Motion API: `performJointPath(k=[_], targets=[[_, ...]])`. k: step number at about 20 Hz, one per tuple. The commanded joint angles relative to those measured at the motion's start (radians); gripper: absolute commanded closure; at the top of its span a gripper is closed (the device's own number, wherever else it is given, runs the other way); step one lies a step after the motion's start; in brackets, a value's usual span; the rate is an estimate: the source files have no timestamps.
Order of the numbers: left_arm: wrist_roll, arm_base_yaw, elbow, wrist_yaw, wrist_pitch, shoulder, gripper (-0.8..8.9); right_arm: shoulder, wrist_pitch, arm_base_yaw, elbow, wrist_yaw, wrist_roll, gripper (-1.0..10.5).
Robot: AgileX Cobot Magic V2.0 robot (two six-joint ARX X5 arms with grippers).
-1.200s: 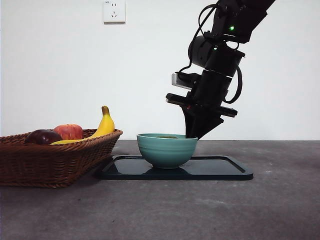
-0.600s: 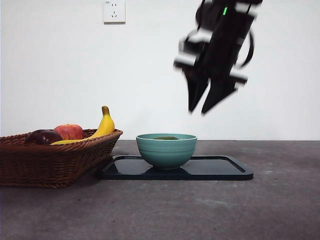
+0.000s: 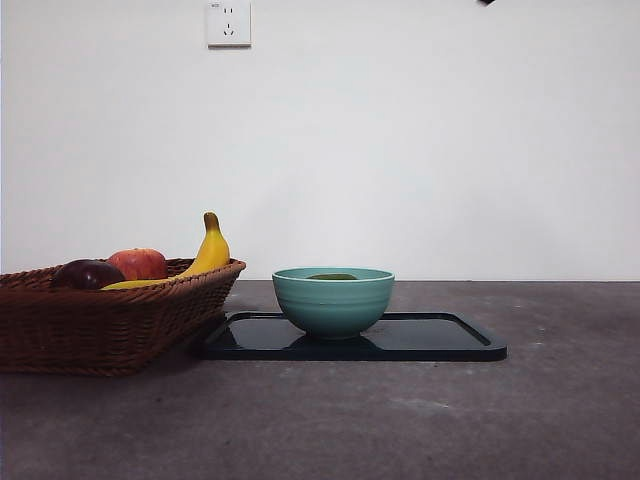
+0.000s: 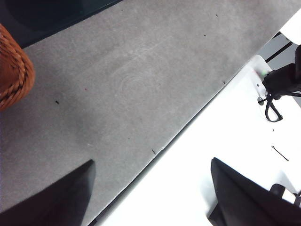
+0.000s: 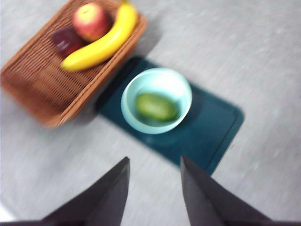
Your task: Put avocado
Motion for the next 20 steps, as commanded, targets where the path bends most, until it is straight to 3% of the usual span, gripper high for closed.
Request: performJointPath(k=[1,3,7,10,19,20], targets=[[0.013,-0.006,0.008,0.003,0.005,0.005,4.16,-0.098,-0.002,0.043,-0.094,-0.006,-0.009,7.7],[0.013,-0.006,0.008,0.003,0.005,0.005,4.16,-0.208,0.007,0.086,-0.213,-0.011,-0.008,7.7],[0.013,-0.006,0.008,0.003,0.005,0.005,4.16,-0.394,0.062,0.159,-0.435,-0.112,0.013,7.7],[0.013,-0.006,0.008,0.003,0.007,0.005,4.16,-0.472,0.096,0.181,-0.528,-0.113,0.036,7.7],[0.013,-0.006,0.008,0.003,0.012,0.005,4.22,-0.489,0.103,0.181,-0.544,-0.129,0.038,7.7],[0.013,-0.006,0.008,0.003,0.012,0.005,4.81,-0.489,0.103,0.181,-0.544,-0.129,0.038,7.7]])
